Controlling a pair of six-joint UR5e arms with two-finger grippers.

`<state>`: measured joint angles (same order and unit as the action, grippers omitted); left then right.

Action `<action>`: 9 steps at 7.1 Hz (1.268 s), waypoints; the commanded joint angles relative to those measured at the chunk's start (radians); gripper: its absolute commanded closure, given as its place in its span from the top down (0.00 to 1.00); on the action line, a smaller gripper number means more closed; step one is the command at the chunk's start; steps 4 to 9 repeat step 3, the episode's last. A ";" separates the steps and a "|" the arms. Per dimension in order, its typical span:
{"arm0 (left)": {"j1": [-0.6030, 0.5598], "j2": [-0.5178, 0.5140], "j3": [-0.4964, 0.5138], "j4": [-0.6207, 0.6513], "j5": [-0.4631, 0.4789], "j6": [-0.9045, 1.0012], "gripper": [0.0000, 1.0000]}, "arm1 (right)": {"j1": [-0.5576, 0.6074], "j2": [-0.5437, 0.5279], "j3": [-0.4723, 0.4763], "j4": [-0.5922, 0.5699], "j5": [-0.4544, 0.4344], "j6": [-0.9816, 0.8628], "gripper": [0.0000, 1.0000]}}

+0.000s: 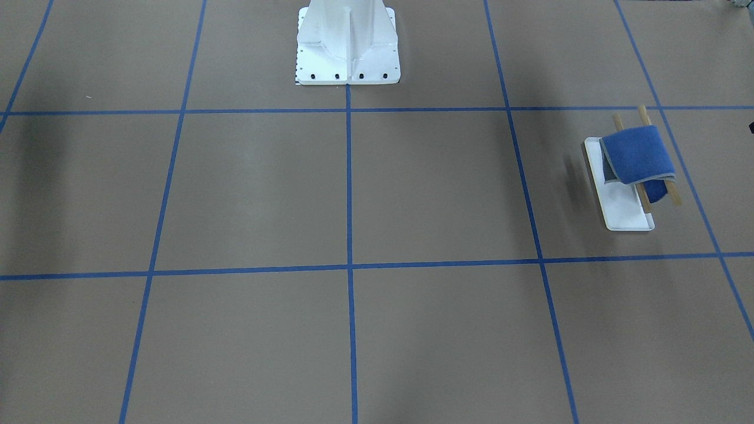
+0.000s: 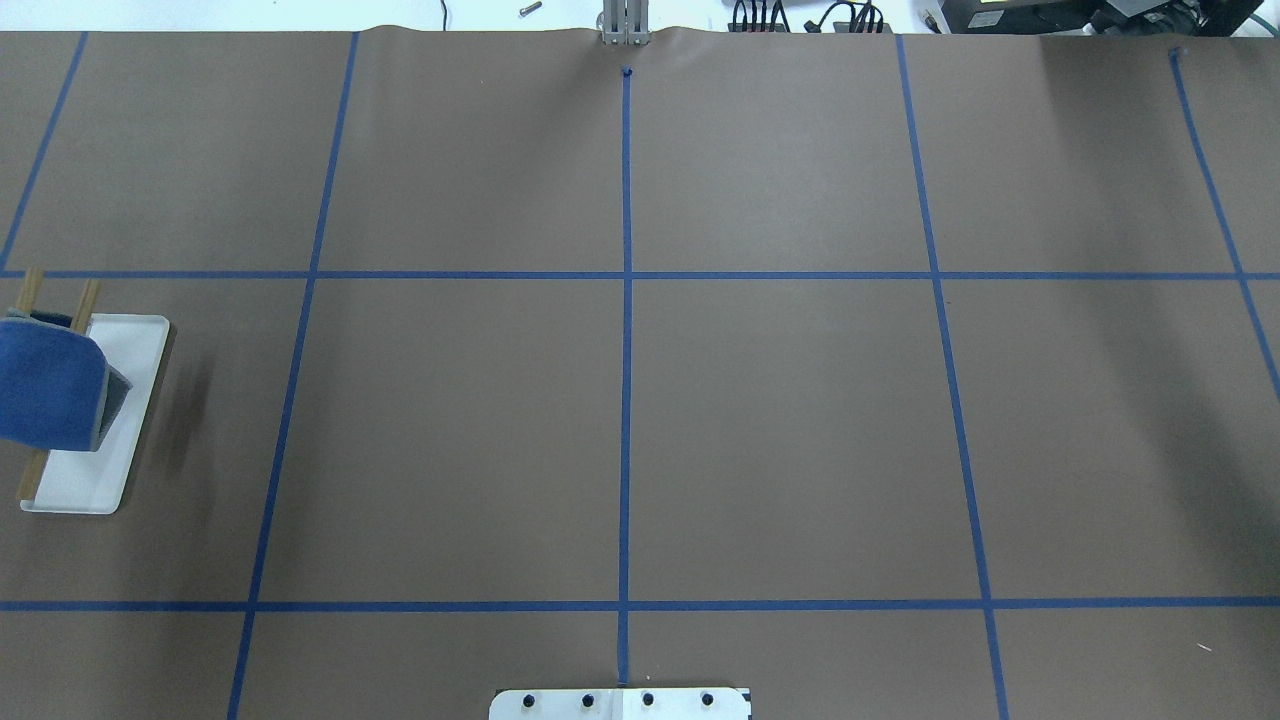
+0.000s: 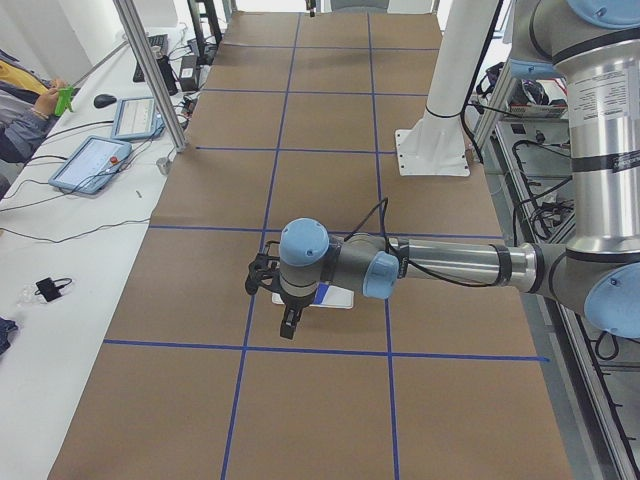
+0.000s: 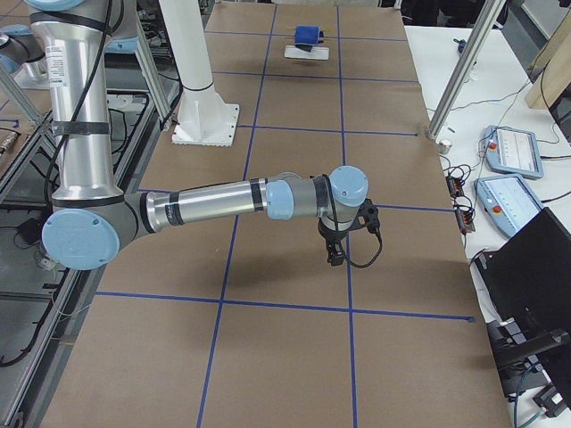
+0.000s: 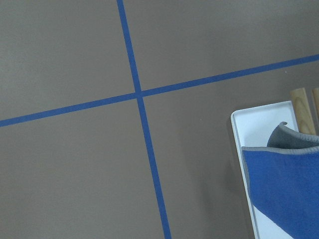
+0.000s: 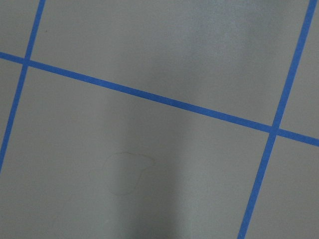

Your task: Hang towel on rack

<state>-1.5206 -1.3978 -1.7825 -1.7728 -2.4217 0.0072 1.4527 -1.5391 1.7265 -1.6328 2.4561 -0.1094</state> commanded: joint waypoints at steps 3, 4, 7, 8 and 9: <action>-0.003 -0.006 -0.005 -0.017 -0.034 0.007 0.98 | 0.003 0.013 -0.011 0.030 0.040 0.000 1.00; -0.003 -0.006 -0.005 -0.017 -0.034 0.007 0.98 | 0.003 0.013 -0.011 0.030 0.040 0.000 1.00; -0.003 -0.006 -0.005 -0.017 -0.034 0.007 0.98 | 0.003 0.013 -0.011 0.030 0.040 0.000 1.00; -0.003 -0.006 -0.005 -0.017 -0.034 0.007 0.98 | 0.003 0.013 -0.011 0.030 0.040 0.000 1.00; -0.003 -0.006 -0.005 -0.017 -0.034 0.007 0.98 | 0.003 0.013 -0.011 0.030 0.040 0.000 1.00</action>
